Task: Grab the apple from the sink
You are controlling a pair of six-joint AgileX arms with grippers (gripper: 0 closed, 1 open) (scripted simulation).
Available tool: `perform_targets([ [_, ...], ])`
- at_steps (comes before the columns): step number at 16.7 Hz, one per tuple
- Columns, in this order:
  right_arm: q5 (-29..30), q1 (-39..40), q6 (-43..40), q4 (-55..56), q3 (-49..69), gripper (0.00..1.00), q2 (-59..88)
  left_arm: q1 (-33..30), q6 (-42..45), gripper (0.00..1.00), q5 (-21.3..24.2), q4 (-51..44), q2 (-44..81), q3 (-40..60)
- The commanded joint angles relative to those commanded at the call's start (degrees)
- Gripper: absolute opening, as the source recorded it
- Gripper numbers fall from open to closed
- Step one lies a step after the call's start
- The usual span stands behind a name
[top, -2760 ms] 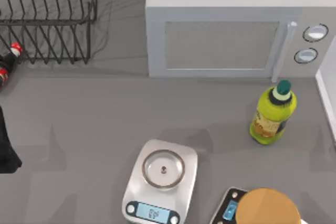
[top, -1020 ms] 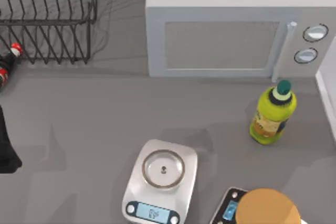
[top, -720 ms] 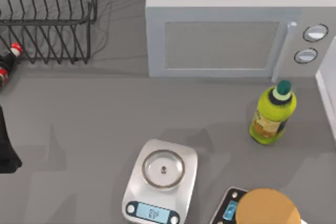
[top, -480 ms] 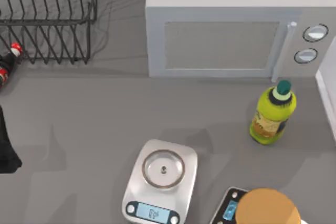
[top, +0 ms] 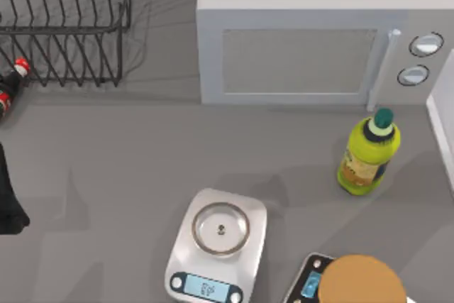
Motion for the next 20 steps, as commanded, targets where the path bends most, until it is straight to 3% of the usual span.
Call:
perform_targets([
  [4,0.0,0.0,0.1,8.4,-3.4,1.0,5.8,0.0,0.0,1.0,0.0,0.0,0.0,0.0],
  [9,0.1,-0.1,0.1,9.0,-3.7,1.0,6.4,0.0,0.0,1.0,0.0,0.0,0.0,0.0],
  [20,0.1,-0.1,0.1,9.0,-3.7,0.17,6.4,0.0,0.0,1.0,0.0,0.0,0.0,0.0],
])
